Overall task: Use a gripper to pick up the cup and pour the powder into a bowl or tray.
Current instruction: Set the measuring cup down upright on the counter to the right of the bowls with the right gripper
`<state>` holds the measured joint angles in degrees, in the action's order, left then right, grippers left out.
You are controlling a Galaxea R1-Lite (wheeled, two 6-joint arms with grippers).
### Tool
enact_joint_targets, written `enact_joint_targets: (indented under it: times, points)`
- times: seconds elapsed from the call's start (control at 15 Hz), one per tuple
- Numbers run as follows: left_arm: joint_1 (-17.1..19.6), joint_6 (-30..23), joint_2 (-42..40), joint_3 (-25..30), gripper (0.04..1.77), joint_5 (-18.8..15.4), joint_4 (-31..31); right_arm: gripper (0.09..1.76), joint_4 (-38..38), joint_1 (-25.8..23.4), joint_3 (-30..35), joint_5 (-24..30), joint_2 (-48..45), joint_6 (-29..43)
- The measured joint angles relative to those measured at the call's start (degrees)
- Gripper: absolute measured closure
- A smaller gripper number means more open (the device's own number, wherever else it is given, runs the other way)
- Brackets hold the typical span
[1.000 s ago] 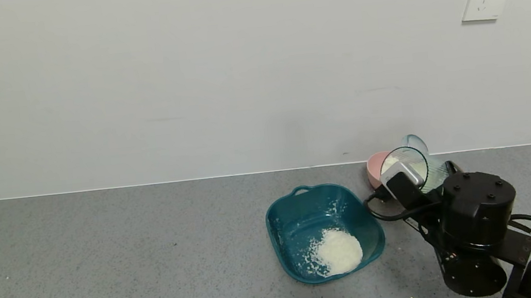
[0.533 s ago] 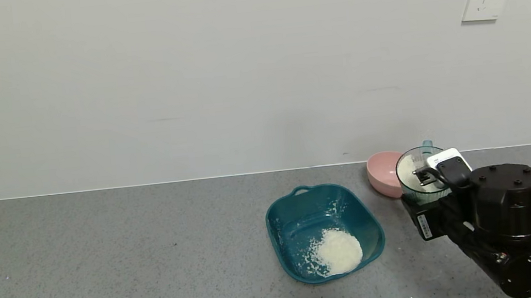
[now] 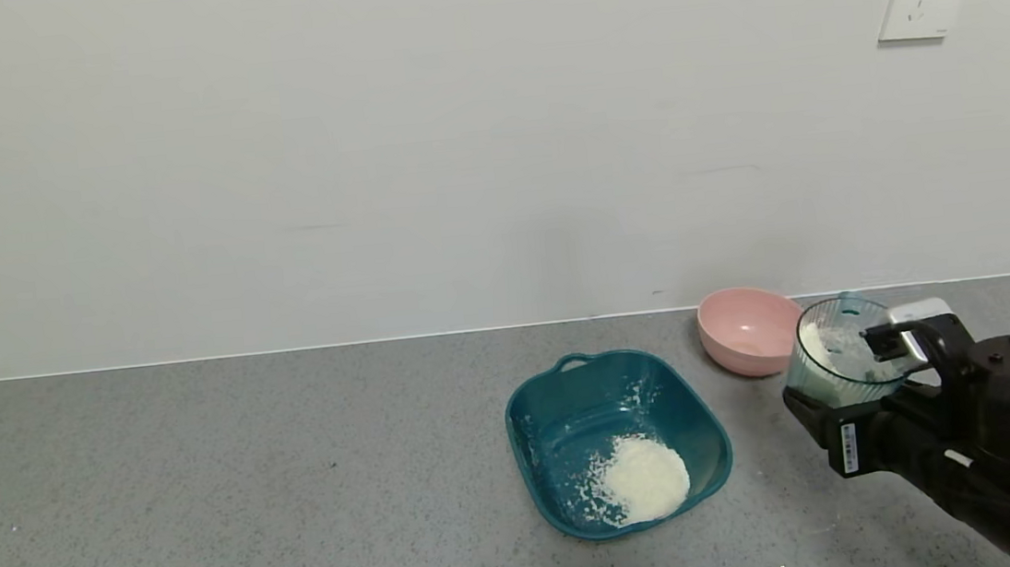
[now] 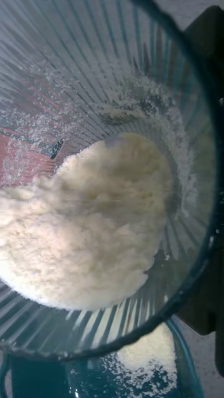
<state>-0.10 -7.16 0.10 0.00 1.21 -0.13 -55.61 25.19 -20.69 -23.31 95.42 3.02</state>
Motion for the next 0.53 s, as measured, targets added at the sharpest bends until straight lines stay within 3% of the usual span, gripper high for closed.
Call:
enact_joint_targets:
  times: [0.27,0.53]
  points:
    - [0.0,0.0,0.0,0.0,0.09,-0.02,-0.02,0.55,-6.05,-3.67,3.69,4.51,0.67,1.33]
    - [0.0,0.0,0.0,0.0,0.09,0.0,-0.02,0.55,-7.25,-5.45,5.73,5.4,2.68,1.83]
